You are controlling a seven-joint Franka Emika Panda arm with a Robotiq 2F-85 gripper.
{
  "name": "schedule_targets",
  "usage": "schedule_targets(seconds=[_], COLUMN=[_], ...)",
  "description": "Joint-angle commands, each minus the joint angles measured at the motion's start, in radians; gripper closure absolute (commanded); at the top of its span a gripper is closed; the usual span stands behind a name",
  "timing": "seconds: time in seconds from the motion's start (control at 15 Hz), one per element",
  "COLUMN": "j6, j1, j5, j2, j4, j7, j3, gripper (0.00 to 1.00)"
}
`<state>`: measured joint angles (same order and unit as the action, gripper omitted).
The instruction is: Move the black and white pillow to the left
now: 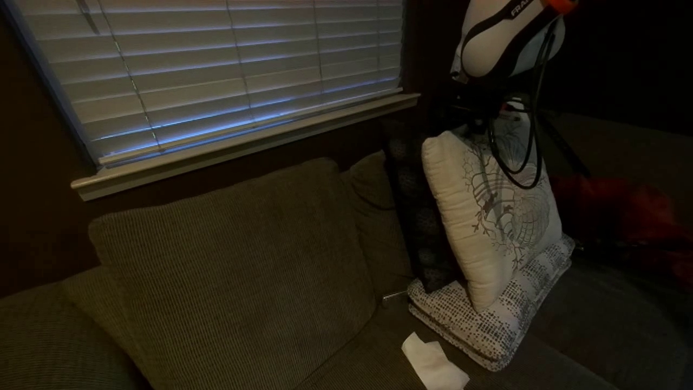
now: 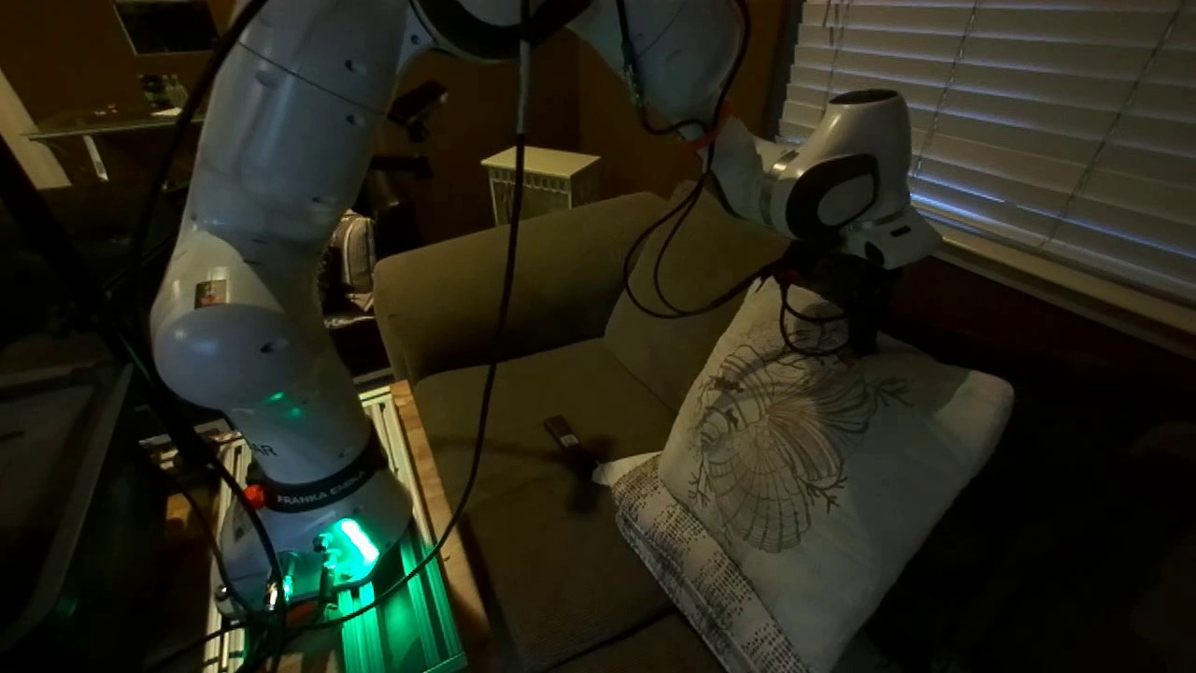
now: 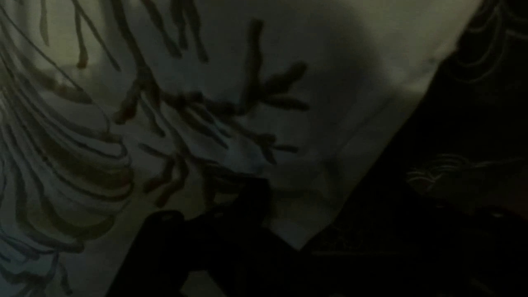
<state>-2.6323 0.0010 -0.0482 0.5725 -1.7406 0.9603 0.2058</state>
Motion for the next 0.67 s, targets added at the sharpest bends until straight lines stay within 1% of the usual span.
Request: schedule_targets(seconds=[0.0, 0.27, 0.4, 0.47, 0.6], j6=[0.042, 0.062, 0.08, 0.09, 0.114], j1=[-0.012, -0.009, -0.005, -0.003, 0.008], j5=[0.042, 0.06, 0.071, 0.076, 0.072], j2=[0.067, 0.066, 0.034, 0.017, -0.033], j4=[0.063, 0.075, 0.064, 0.056, 0.028], j7=[-0.054, -0.056, -0.059, -0.063, -0.061], j3=[-0.02, -0.019, -0.025, -0.029, -0.03], gripper=[0.59, 0.87, 0.98, 1.0, 1.0])
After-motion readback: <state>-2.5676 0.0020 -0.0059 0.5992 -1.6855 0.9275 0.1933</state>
